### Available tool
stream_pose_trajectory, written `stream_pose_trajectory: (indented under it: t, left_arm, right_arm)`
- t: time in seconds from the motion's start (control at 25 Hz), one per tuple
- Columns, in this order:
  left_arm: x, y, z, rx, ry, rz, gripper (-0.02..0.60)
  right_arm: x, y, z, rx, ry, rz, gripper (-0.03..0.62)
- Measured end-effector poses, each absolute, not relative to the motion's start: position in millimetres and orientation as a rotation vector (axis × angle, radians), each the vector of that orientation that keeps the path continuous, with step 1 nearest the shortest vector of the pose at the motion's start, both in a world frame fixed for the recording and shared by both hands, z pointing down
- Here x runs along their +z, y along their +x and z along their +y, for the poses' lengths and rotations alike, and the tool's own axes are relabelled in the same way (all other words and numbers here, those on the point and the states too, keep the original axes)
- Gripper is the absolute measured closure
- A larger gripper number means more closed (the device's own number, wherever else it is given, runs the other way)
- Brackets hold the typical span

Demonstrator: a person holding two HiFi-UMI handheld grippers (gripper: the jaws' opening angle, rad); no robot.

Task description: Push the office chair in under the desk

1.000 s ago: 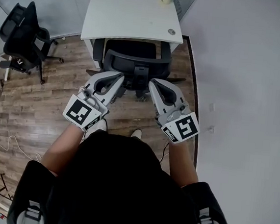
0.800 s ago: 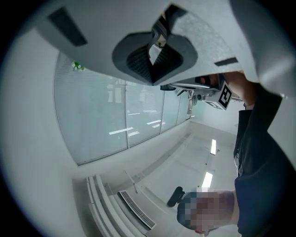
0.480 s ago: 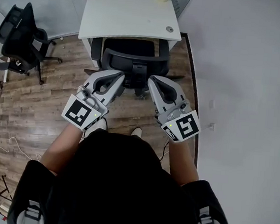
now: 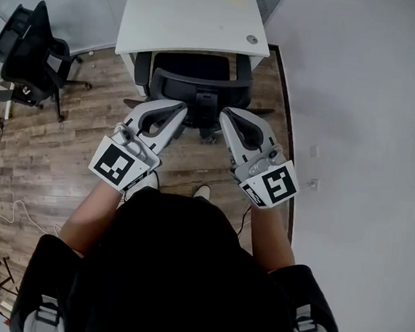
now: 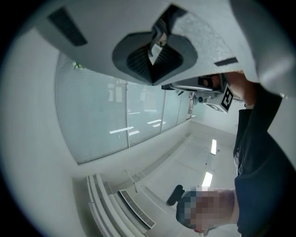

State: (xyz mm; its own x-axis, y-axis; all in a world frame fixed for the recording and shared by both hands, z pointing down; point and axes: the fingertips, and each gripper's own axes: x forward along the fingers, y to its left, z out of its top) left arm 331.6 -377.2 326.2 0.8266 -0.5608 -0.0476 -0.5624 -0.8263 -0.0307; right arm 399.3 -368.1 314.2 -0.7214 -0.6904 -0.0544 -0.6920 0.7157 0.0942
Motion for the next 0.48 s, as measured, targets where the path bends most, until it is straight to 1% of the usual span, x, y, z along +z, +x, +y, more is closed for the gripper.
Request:
stream_pose_trajectory:
  t: [0.48]
  left_arm:
    - [327.2, 336.5, -377.9, 0.006, -2.954, 0.916, 0.586]
  right_arm:
    - [314.0, 400.9, -367.8, 0.163, -1.152, 2.903, 0.592]
